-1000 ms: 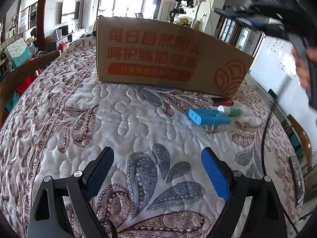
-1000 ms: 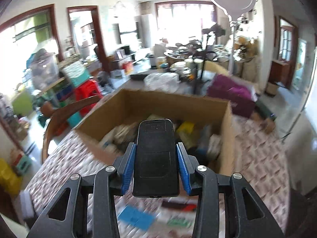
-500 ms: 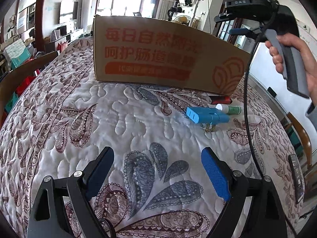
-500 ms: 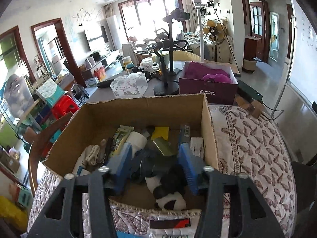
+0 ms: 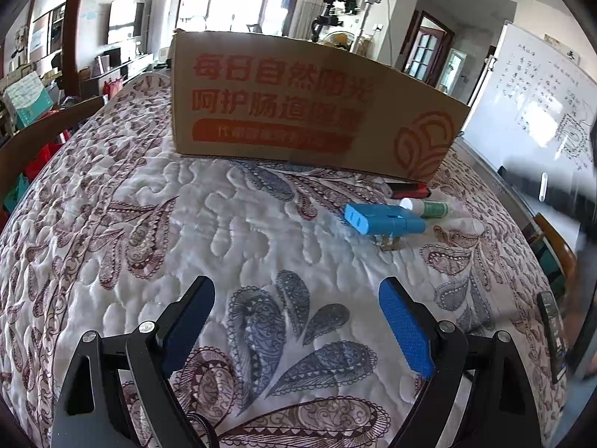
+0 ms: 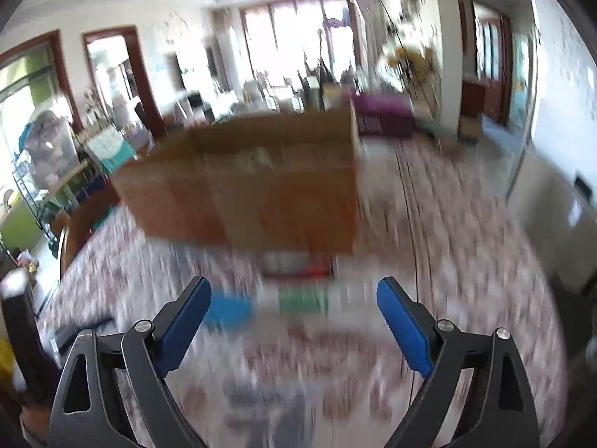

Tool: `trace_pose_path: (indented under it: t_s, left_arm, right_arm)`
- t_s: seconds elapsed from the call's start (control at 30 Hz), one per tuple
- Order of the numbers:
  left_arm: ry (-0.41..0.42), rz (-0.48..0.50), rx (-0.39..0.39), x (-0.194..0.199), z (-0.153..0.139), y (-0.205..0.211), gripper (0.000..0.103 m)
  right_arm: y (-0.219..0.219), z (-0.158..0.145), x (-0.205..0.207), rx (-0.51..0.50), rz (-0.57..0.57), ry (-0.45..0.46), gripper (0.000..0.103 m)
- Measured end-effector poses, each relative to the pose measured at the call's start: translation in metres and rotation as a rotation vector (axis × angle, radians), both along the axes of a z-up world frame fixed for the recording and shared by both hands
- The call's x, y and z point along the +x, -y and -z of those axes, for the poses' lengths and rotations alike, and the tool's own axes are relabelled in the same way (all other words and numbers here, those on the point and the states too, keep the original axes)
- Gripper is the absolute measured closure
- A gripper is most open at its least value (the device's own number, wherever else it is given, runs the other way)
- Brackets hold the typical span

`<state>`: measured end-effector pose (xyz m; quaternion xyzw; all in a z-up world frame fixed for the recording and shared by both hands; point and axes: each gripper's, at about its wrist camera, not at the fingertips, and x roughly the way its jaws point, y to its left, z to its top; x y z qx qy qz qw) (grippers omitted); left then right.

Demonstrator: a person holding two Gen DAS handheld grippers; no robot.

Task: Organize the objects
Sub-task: 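Grasp the blue power bank with the left gripper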

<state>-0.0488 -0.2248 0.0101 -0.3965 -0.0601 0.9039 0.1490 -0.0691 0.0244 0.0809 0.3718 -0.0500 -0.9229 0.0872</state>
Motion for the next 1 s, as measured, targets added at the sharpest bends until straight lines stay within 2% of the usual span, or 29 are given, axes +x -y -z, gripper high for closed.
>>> trace_pose_path:
  t_s: [0.1,0.2,0.3,0.47,0.6,0.67,0.7,0.73,0.8,0.9,1.0]
  left_arm:
    - [0.008,0.032,0.004,-0.001,0.0,-0.007,0.013]
    - [0.015,0.055,-0.028,-0.005,-0.002,-0.021,0.013]
    - [0.015,0.072,-0.072,-0.013,-0.006,-0.041,0.013]
    - [0.058,0.087,-0.095,-0.036,-0.007,-0.084,0.013]
    - [0.087,0.084,-0.166,-0.06,-0.005,-0.118,0.013]
    - [0.112,0.091,-0.252,-0.071,0.001,-0.131,0.02]
    - [0.129,0.096,-0.301,-0.076,0.005,-0.134,0.037]
    - [0.138,0.104,-0.297,-0.079,0.005,-0.133,0.037]
    - [0.158,0.108,-0.227,-0.078,0.0,-0.12,0.037]
    - [0.091,0.122,-0.132,-0.066,-0.028,-0.095,0.037]
    - [-0.003,0.099,-0.028,-0.061,-0.073,-0.063,0.037]
  right_arm:
    - [-0.003,0.041,0.018,-0.018,-0.014,0.127,0.103]
    - [-0.001,0.066,0.029,-0.029,-0.056,0.188,0.103]
    - [0.006,0.072,0.036,0.019,-0.079,0.173,0.103]
    - [0.015,0.076,0.043,0.095,-0.136,0.143,0.103]
    - [0.013,0.074,0.042,0.069,-0.139,0.141,0.103]
    - [0.009,0.073,0.043,0.045,-0.139,0.139,0.103]
    - [0.008,0.073,0.043,0.039,-0.138,0.138,0.103]
    - [0.008,0.072,0.043,0.035,-0.136,0.138,0.103]
    - [0.008,0.072,0.043,0.035,-0.128,0.14,0.103]
    - [0.007,0.071,0.042,0.023,-0.111,0.146,0.103]
    - [0.006,0.07,0.043,0.006,-0.094,0.151,0.103]
